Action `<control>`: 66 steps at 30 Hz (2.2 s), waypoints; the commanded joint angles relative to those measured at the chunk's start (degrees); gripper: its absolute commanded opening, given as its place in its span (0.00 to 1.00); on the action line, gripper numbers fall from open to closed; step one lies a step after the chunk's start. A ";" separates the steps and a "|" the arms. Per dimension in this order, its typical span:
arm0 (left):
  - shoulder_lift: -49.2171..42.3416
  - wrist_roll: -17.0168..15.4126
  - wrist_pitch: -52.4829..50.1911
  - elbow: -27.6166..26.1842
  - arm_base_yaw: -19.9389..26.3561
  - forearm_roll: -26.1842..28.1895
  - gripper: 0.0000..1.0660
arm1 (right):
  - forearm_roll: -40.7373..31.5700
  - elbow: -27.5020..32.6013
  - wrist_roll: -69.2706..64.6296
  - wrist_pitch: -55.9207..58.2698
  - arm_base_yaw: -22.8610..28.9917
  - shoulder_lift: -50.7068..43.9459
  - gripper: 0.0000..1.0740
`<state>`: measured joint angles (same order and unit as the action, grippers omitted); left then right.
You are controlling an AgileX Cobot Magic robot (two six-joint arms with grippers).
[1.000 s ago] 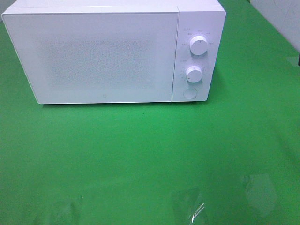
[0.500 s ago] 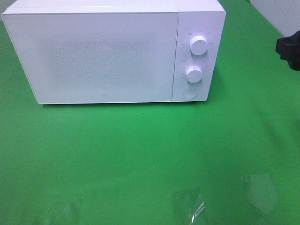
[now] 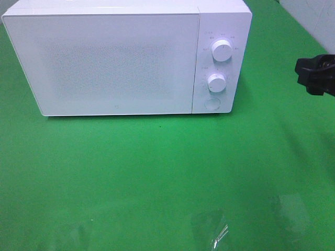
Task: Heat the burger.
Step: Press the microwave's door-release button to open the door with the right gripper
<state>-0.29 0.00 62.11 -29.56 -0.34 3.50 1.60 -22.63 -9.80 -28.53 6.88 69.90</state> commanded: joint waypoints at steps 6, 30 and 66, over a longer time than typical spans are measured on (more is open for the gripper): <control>-0.80 0.00 -0.74 -0.06 0.11 0.11 0.95 | -10.31 0.17 7.96 -6.88 9.00 3.78 0.66; -0.80 0.00 -0.74 -0.06 0.11 0.11 0.95 | -51.51 -0.63 31.34 -28.30 36.61 17.30 0.66; -0.29 0.00 -0.74 -0.06 0.11 0.11 0.95 | -55.06 -4.13 -33.46 -26.18 38.67 24.52 0.26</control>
<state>-0.29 0.00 62.11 -29.56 -0.34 3.50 -53.74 -26.30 -41.14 -55.06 45.49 94.48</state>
